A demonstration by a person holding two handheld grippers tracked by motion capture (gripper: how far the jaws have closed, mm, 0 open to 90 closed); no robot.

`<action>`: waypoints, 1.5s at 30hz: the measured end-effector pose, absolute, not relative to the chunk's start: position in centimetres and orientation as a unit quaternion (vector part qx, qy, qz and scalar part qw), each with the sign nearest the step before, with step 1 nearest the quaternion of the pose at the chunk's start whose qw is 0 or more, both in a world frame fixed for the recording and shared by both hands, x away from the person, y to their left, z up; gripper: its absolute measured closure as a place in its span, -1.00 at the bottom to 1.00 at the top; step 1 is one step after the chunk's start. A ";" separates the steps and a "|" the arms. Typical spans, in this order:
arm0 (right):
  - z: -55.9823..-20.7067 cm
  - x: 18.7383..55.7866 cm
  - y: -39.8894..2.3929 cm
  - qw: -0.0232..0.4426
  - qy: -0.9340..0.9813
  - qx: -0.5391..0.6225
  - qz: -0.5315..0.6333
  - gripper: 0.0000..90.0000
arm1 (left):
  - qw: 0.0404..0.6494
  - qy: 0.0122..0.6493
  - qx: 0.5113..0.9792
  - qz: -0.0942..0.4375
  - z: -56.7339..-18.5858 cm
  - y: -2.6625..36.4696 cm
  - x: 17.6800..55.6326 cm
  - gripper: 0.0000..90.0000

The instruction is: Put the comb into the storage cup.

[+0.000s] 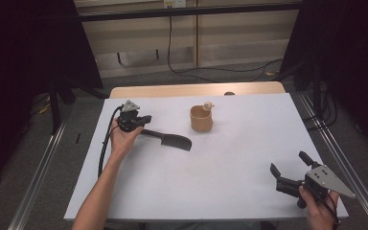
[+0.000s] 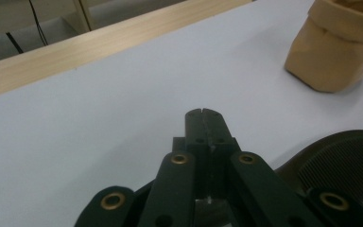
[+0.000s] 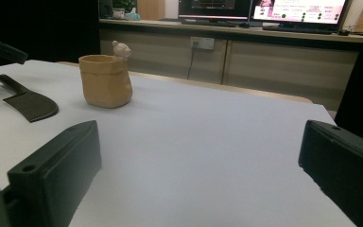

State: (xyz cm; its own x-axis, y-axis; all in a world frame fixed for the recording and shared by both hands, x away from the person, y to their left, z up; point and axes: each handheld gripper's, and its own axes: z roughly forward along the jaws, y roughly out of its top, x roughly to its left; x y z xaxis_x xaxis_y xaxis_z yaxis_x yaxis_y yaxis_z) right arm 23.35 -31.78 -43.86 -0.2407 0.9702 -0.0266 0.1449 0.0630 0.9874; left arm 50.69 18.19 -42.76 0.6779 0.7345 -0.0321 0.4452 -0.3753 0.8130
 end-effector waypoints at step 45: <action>-43.8 23.3 -31.8 0.409 0.604 0.461 0.506 -1.00 | 0.357 0.375 0.840 0.160 -44.7 19.1 50.9 1.00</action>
